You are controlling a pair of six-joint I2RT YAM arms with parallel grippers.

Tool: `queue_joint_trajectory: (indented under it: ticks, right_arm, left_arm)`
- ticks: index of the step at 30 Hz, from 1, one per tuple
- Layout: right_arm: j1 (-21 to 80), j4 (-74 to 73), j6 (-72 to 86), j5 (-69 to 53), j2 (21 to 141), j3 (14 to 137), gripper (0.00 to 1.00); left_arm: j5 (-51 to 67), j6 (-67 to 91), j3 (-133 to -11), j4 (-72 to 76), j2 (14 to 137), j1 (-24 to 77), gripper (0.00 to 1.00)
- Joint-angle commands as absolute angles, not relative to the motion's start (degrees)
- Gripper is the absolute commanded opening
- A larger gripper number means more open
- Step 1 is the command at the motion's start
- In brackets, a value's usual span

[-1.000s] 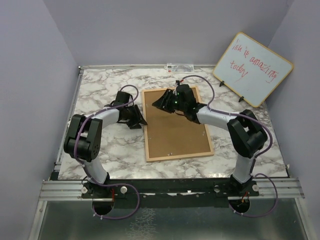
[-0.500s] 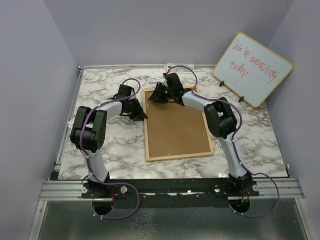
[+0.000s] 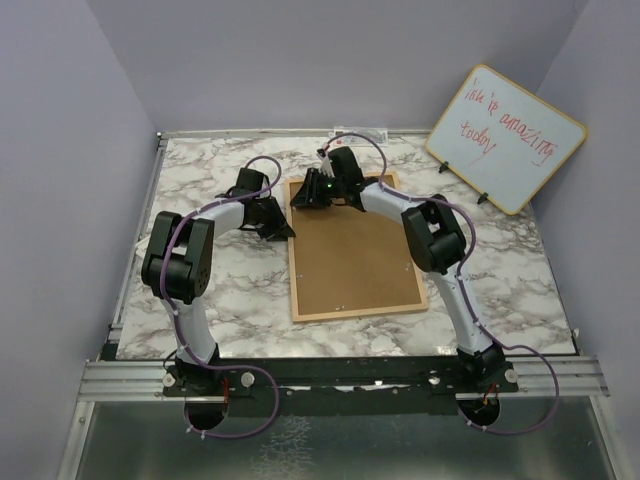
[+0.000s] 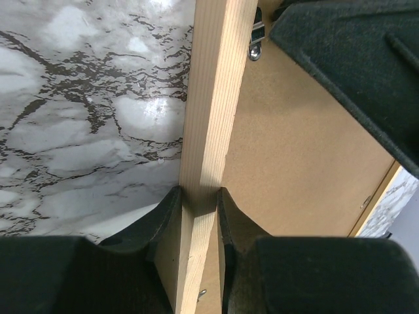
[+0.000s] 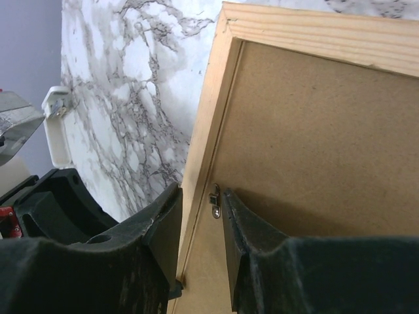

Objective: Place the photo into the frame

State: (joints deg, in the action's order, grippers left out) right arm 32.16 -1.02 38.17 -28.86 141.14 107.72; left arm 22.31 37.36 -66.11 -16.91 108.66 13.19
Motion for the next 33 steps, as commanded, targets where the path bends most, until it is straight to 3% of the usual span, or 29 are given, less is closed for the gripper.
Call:
queue_joint_trajectory:
  ticks: [1, 23, 28, 33]
  right_arm:
    - [32.8, -1.9, 36.4, -34.1, 145.4, 107.9, 0.36]
    - [32.9, 3.8, 31.9, -58.1, 150.5, 109.8, 0.37]
    - [32.2, 1.8, 32.7, -46.7, 146.8, 110.7, 0.40]
    - [28.8, 10.3, 42.3, -36.4, 136.6, 103.1, 0.48]
  left_arm:
    - [19.5, 36.5, -66.1, -17.9, 112.1, 13.1, 0.18]
    - [18.8, 36.1, -66.6, -18.2, 112.8, 13.1, 0.15]
    - [18.7, 36.0, -66.7, -18.5, 112.4, 13.1, 0.16]
    - [18.1, 35.4, -67.5, -19.8, 110.9, 12.8, 0.22]
